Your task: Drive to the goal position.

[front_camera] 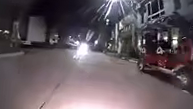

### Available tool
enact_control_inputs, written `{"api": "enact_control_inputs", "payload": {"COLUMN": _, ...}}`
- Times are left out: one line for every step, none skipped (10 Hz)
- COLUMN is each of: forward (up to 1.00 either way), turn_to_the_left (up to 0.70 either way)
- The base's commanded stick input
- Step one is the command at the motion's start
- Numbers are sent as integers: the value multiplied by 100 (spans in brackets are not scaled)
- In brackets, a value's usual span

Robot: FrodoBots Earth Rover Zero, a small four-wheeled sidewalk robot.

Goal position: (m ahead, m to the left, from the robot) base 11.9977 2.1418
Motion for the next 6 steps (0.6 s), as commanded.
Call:
{"api": "enact_control_inputs", "payload": {"forward": 70, "turn_to_the_left": -35}}
{"api": "enact_control_inputs", "payload": {"forward": 70, "turn_to_the_left": -35}}
{"api": "enact_control_inputs", "payload": {"forward": 70, "turn_to_the_left": -16}}
{"api": "enact_control_inputs", "payload": {"forward": 70, "turn_to_the_left": 0}}
{"api": "enact_control_inputs", "payload": {"forward": 70, "turn_to_the_left": 0}}
{"api": "enact_control_inputs", "payload": {"forward": 70, "turn_to_the_left": 0}}
